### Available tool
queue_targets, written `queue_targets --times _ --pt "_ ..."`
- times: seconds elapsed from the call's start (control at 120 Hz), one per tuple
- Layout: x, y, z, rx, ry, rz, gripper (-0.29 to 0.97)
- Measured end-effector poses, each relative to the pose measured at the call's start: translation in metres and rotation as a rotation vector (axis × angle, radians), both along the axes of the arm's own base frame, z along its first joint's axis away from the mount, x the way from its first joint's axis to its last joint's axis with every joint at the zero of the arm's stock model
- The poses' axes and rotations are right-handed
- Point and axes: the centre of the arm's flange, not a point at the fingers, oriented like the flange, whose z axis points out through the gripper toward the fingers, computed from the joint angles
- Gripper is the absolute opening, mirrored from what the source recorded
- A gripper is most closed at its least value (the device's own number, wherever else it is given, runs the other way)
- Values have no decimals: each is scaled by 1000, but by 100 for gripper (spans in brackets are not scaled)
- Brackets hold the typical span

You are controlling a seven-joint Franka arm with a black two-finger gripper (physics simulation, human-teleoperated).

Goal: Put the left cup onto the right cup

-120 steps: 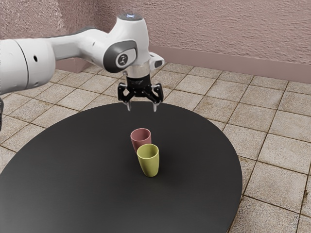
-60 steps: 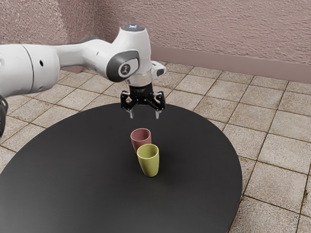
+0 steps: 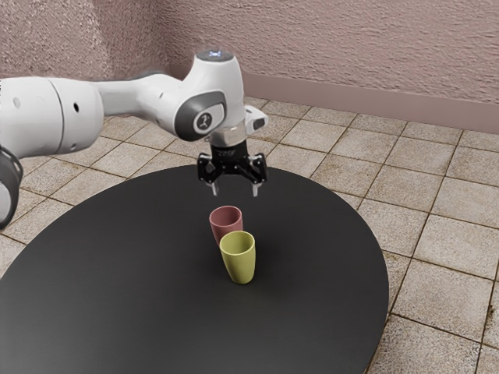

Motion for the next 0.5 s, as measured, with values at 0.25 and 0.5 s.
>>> queue_targets --times 0.25,0.5 --pt "-8 -5 -18 0 3 -10 68" --pt "-9 4 -23 4 -12 4 68"
